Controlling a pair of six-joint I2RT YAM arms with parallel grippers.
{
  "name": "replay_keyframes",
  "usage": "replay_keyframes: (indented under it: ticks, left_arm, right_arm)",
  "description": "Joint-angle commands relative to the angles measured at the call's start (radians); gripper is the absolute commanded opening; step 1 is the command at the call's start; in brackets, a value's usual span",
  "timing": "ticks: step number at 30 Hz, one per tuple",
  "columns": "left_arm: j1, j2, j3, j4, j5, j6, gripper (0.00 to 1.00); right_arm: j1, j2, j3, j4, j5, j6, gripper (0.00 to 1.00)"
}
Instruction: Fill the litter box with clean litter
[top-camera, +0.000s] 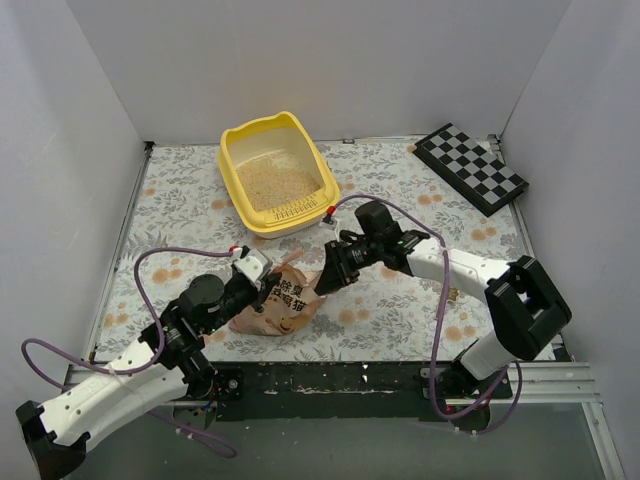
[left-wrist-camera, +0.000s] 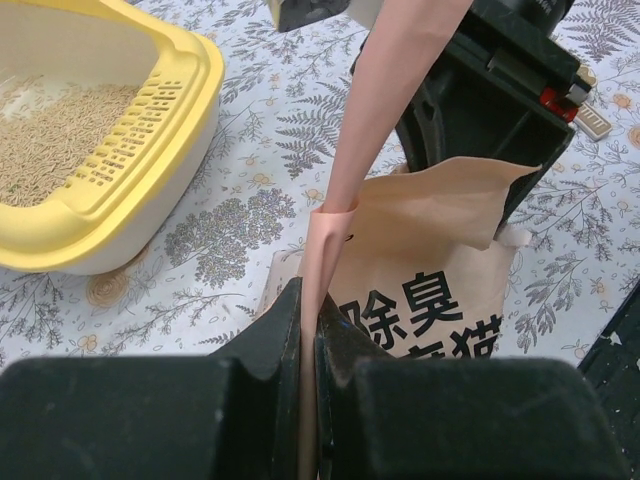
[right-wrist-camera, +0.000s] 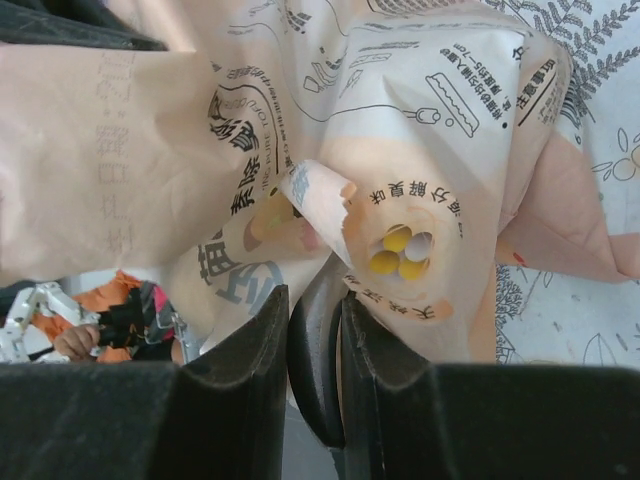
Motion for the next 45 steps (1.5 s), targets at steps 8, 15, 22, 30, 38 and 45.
replay_keyframes:
  ticks: [8,15,22,30,38,45]
  left_arm:
    - [-0.003,0.02,-0.013,0.074,0.036,-0.008,0.0]
    - [-0.003,0.021,-0.023,0.084,0.043,-0.006,0.0]
    - [-0.003,-0.035,-0.054,0.123,0.134,0.032,0.0]
    - [-0.003,-0.195,-0.117,0.193,0.218,0.095,0.0]
    - [-0.005,-0.036,-0.07,0.235,0.312,0.089,0.0]
    - [-0.051,0.142,-0.013,0.33,0.303,0.064,0.0]
  right_arm:
    - [-0.068,-0.214,-0.11,0.326,-0.261,0.217,0.01]
    - [-0.131,-0.323,-0.193,0.38,-0.269,0.285,0.01]
    - [-0.222,-0.439,-0.27,0.385,-0.286,0.325,0.01]
    - [-0.321,-0.582,-0.339,0.311,-0.249,0.339,0.01]
    - [-0.43,-0.645,-0.376,0.141,-0.246,0.251,0.01]
    - [-0.478,-0.731,-0.517,0.145,-0.247,0.257,0.01]
